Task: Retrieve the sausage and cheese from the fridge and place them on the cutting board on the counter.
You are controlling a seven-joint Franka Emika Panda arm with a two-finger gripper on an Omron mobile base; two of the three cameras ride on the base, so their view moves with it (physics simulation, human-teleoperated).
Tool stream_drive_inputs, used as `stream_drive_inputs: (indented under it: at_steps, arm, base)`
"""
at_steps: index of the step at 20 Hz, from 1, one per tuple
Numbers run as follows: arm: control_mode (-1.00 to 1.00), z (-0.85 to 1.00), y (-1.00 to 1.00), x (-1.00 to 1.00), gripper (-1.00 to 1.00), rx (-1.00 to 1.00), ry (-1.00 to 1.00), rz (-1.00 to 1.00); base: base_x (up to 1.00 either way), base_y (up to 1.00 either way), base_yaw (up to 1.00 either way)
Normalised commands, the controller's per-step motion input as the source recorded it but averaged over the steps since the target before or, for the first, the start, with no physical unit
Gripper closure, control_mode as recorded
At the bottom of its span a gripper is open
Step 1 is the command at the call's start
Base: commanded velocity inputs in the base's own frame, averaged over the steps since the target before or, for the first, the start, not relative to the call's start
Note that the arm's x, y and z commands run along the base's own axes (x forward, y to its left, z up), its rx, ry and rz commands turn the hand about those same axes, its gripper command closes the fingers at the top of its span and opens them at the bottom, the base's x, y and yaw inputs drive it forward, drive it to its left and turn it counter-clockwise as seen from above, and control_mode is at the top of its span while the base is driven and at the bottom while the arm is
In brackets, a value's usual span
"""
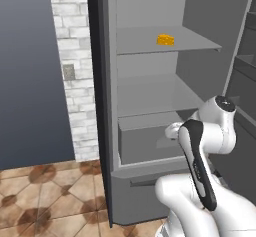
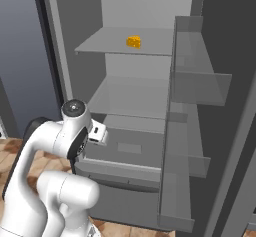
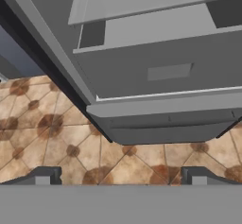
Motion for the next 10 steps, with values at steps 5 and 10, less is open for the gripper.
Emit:
stream_drive_inputs:
  at_steps: [5,10]
  arm:
    - [-1.00,0.61,0.01,0.01,-1.00,0.00,-0.10,-0.03]
    - [-1.00,0.72,0.00,0.11,-1.00,-0.02,-0.05,0.00]
  base:
    - [0.00,0.00,0.00]
    - [0.00,0.00,0.00]
